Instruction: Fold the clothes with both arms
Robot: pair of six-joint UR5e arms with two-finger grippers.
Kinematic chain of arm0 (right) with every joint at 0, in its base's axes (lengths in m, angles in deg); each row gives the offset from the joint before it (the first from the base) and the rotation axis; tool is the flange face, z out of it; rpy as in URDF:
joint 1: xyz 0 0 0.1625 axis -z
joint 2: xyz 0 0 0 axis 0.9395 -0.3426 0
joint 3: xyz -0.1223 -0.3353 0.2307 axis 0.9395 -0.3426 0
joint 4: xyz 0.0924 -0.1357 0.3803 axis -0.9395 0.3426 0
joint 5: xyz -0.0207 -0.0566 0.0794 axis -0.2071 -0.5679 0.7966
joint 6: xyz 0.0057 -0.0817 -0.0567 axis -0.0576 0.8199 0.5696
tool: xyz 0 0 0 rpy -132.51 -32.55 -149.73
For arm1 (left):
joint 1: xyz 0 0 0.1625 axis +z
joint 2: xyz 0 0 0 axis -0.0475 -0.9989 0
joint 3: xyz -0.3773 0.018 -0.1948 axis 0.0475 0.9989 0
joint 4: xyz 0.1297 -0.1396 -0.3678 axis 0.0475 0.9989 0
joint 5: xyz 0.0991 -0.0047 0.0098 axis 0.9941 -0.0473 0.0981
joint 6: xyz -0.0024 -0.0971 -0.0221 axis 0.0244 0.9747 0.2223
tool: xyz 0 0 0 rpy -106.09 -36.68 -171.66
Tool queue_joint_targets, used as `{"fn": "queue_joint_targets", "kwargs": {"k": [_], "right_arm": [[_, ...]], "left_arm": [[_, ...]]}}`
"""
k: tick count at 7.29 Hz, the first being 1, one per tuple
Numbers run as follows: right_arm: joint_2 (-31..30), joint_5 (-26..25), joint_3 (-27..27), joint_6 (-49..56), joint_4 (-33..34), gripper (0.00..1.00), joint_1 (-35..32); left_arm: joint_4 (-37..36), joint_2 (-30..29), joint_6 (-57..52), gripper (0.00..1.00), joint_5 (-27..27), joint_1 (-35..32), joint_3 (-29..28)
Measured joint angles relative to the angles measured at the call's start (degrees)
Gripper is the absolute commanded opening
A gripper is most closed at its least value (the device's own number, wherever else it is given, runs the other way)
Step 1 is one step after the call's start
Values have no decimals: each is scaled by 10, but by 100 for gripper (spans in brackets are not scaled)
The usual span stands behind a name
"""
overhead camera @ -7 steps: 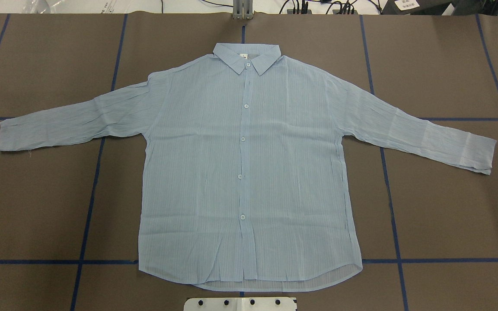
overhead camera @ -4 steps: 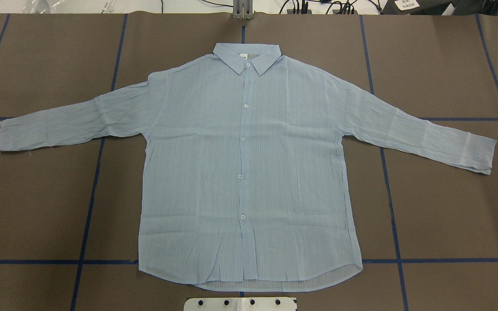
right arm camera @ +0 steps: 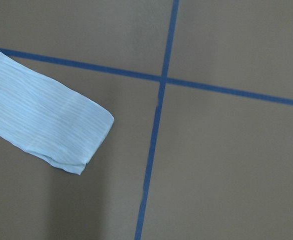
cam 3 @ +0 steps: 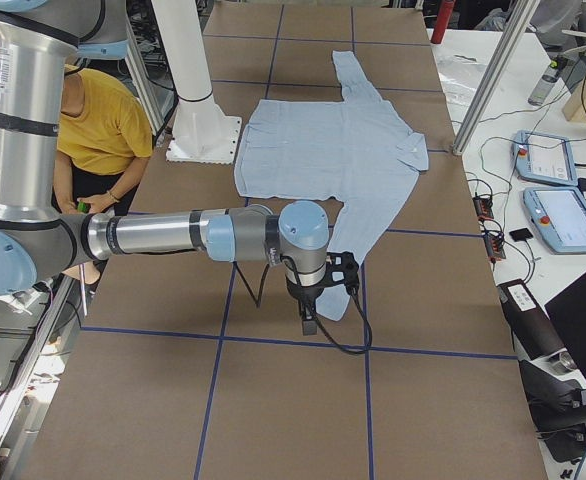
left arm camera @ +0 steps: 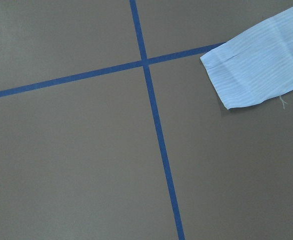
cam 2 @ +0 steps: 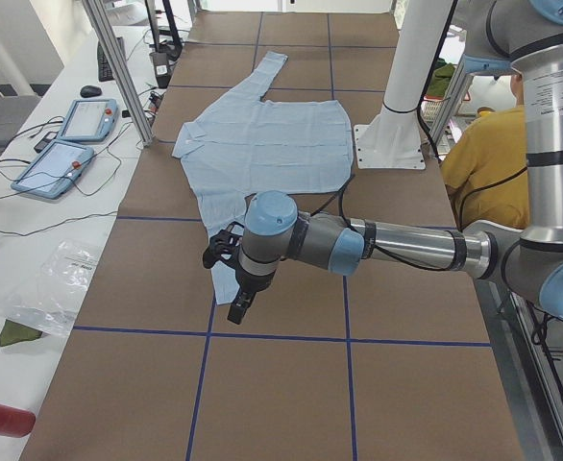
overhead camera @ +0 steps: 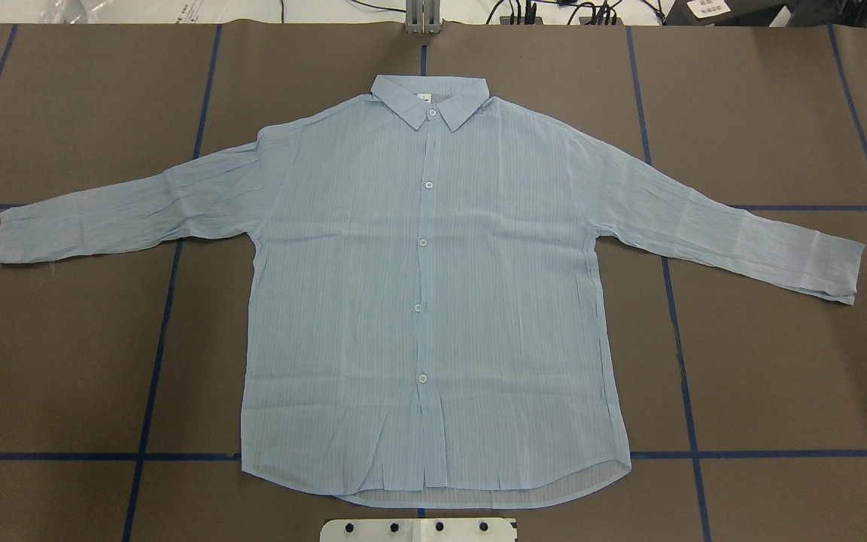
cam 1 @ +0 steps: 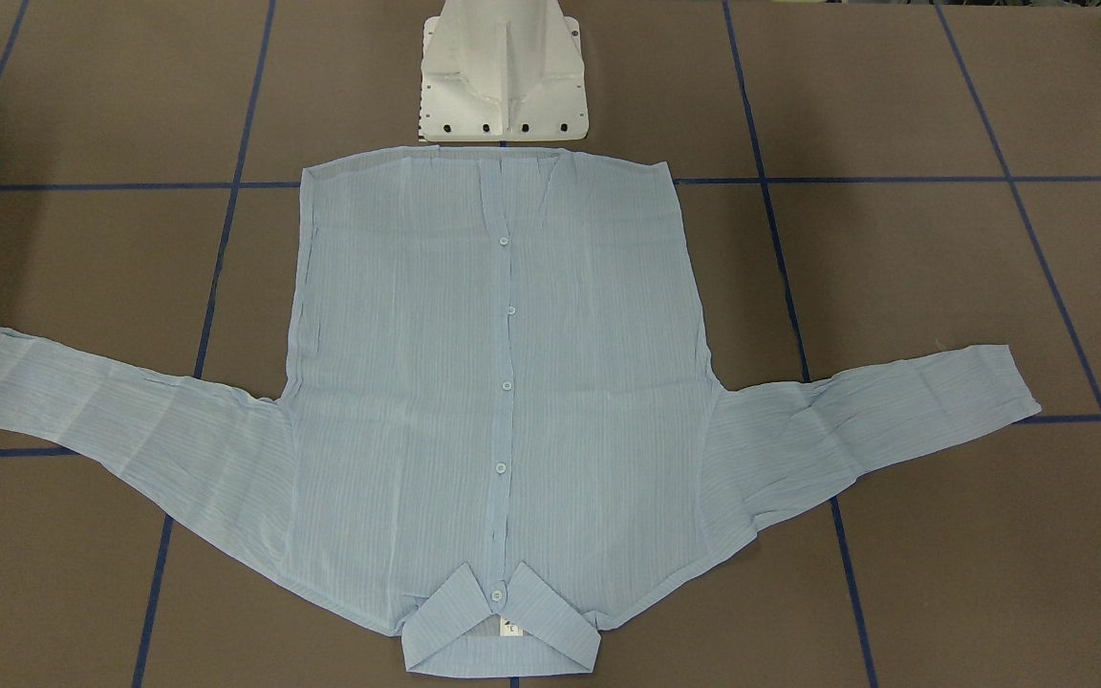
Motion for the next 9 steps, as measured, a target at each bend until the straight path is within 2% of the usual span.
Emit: {"fn": "queue_joint_targets", "kwargs": {"k": [1,3,5,7,8,9], "right_arm": [[10,1,-2,-4,-37,100,1],[32,3,-14,-28,-78,100,1],[40,1,-28,-42,-122,100,20],[62,-30,-44,-174,-177,100,89],[69,-59,-70,-257,-244,100,131],[72,-75,-126,-324,-348,94,164]], "left_arm": [[21,-3,0,100,2,-10,1],[91,-49,1,100,7,-21,-25],[117,-71,0,100,6,-22,-51],[122,-72,0,100,5,-22,-53],[122,-72,0,100,5,-22,-52],[122,-73,0,100,5,-22,-51]]}}
